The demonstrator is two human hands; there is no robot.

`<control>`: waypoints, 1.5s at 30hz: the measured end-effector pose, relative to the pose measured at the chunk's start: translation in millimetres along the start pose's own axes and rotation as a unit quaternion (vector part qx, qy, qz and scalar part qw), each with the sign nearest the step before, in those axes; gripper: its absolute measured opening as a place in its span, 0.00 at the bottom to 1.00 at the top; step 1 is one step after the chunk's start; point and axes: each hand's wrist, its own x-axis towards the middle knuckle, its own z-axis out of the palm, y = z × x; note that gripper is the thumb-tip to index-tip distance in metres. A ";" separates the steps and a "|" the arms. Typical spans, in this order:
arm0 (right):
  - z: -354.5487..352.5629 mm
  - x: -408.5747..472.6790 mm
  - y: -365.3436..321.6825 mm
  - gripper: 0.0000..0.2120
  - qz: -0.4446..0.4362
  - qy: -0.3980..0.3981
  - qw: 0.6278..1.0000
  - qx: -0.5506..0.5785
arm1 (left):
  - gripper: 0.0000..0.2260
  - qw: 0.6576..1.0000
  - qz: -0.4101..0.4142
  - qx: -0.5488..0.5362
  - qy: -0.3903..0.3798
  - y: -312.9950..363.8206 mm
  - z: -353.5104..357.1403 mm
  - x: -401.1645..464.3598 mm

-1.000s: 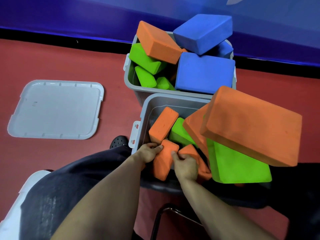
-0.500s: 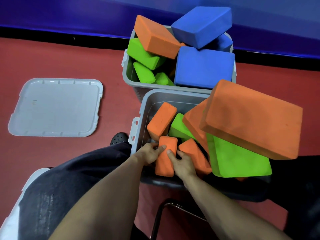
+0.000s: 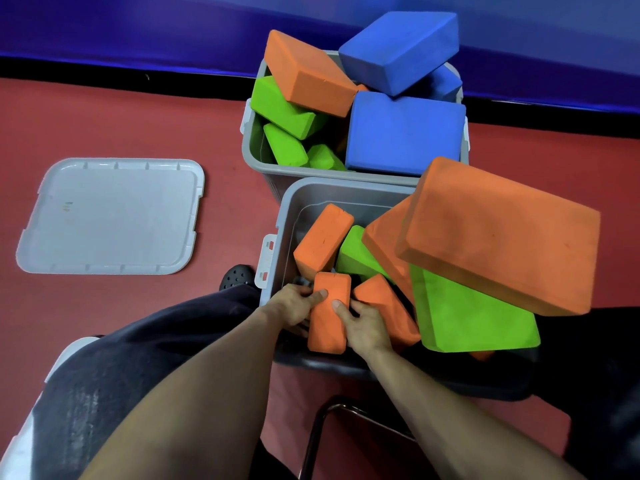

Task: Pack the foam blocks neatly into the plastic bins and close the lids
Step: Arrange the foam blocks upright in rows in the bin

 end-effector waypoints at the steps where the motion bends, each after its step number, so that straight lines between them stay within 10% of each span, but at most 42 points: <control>1: -0.2 0.8 1.1 0.15 -0.001 -0.001 1.000 -0.001 | 0.21 1.000 0.003 0.011 0.001 0.3 0.3 1.1; 12: 5.0 20.1 -0.3 0.19 0.022 0.002 0.995 -0.094 | 0.34 0.996 0.014 0.048 0.074 9.9 8.7 7.3; 19: -3.0 7.9 -47.4 0.19 -0.102 0.177 0.962 -0.183 | 0.34 0.983 0.070 -0.051 0.164 22.6 5.8 16.0; 33: 13.7 85.6 -83.3 0.28 0.041 -0.043 0.990 -0.129 | 0.27 0.976 0.076 -0.118 0.167 30.6 -2.3 23.6; 45: 7.6 93.1 -66.5 0.17 -0.025 0.019 0.996 -0.088 | 0.34 0.979 0.136 -0.083 0.131 22.9 1.5 25.8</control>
